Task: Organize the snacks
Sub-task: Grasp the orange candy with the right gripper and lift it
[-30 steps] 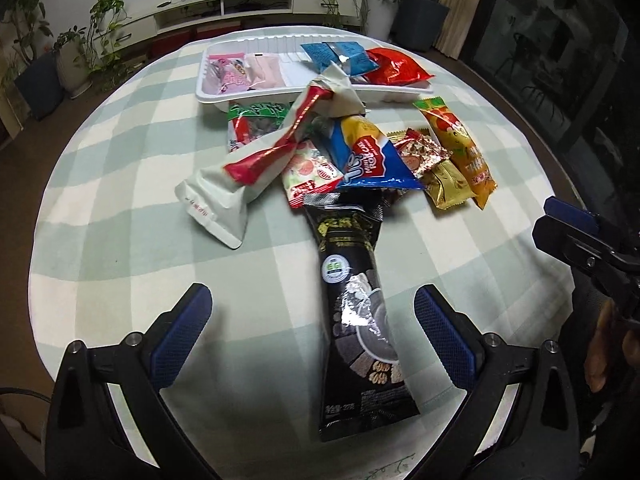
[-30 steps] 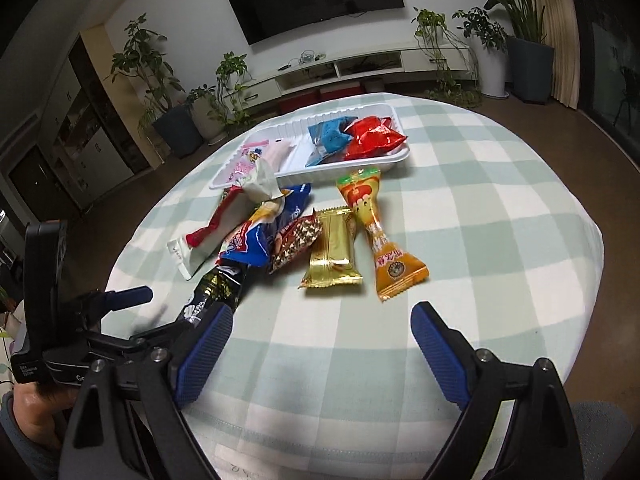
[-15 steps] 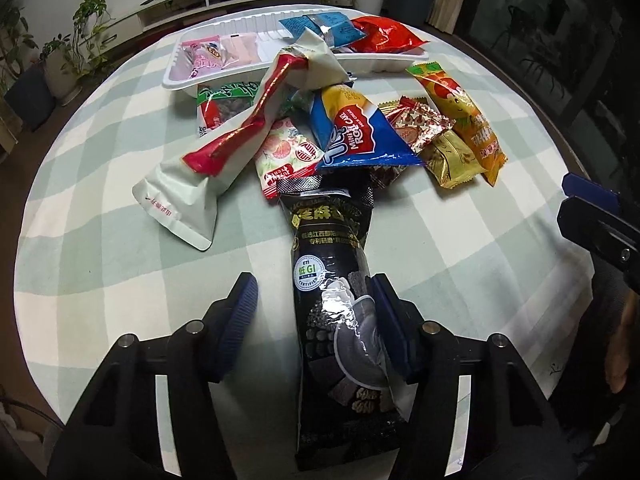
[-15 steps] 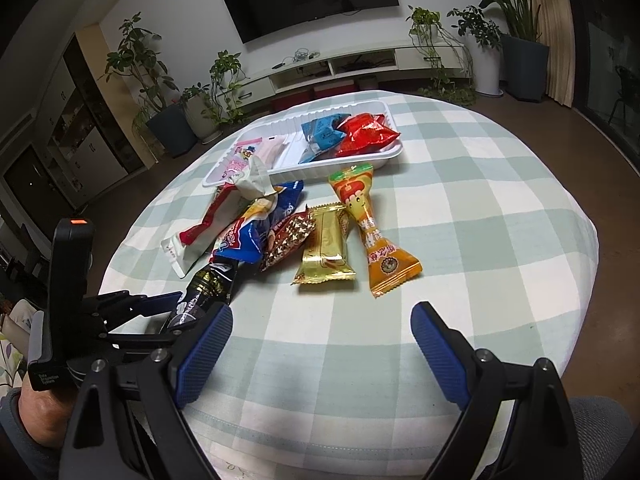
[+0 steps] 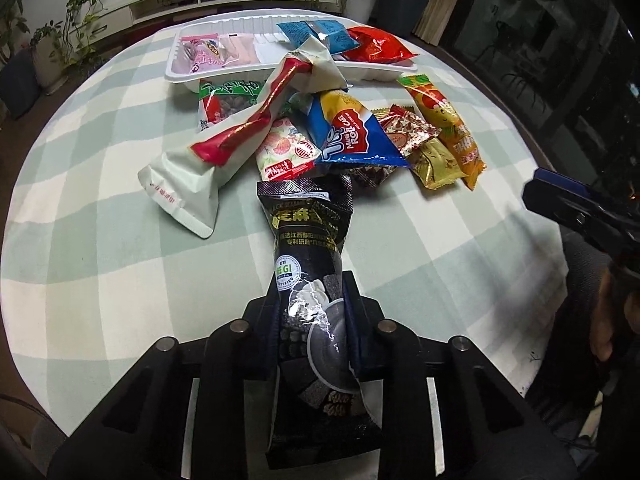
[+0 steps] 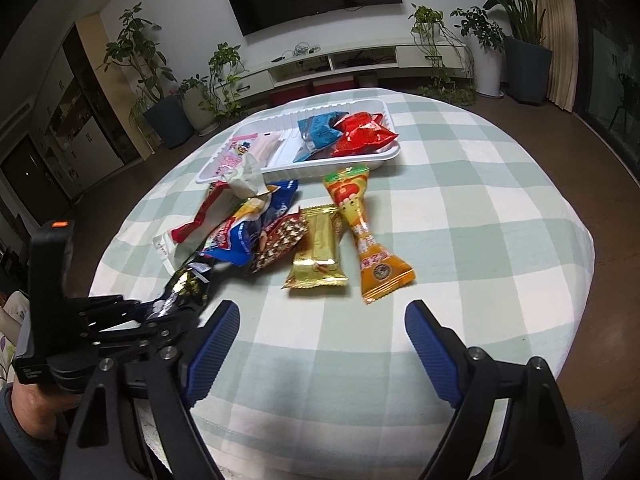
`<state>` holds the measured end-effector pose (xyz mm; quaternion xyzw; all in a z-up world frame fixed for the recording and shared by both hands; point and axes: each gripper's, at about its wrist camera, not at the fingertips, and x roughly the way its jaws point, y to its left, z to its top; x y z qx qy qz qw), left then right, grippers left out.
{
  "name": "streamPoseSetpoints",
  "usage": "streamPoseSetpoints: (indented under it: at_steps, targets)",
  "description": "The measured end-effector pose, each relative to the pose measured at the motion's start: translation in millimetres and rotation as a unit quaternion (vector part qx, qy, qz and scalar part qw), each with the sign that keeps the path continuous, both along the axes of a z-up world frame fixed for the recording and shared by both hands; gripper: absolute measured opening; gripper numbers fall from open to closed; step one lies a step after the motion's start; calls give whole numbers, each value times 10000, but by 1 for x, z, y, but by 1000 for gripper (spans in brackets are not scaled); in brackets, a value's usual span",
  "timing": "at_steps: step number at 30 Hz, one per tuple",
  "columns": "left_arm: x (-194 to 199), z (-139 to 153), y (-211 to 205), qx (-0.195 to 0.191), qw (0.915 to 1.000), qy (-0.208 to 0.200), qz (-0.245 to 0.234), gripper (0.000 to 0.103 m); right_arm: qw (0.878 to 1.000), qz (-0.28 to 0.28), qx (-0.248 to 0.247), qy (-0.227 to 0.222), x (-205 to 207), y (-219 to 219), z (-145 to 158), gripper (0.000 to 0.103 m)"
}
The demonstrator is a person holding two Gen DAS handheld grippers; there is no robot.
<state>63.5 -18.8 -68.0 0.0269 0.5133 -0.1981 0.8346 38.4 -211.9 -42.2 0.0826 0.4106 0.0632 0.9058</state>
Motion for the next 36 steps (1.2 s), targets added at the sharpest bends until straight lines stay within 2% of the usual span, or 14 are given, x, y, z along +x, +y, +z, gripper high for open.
streamPoseSetpoints:
  at_steps: [3, 6, 9, 10, 13, 16, 26, 36]
  targets:
    - [-7, 3, 8, -215, 9998, 29, 27, 24, 9998, -33, -137, 105, 10, -7, 2, 78]
    - [-12, 6, 15, -403, 9992, 26, 80, 24, 9993, 1, -305, 214, 25, -13, 2, 77]
    - [-14, 11, 21, -502, 9986, -24, 157, 24, 9983, 105, -457, 339, 40, -14, 0, 65]
    - [-14, 13, 24, -552, 9983, -40, 192, 24, 9977, 148, -538, 373, 46, -13, -1, 64]
    - [-16, 16, 29, -609, 9978, -99, 254, 24, 9963, 286, -672, 455, 62, -11, -4, 56]
    - [-16, 18, 34, -662, 9973, -124, 309, 24, 9943, 373, -822, 575, 78, -6, -8, 54]
    - [-13, 14, 40, -704, 9968, -81, 382, 24, 9871, 577, -1079, 1032, 108, 0, -33, 35]
    - [-11, 11, 41, -745, 9964, -54, 407, 24, 9874, 629, -1062, 986, 107, 0, -39, 18]
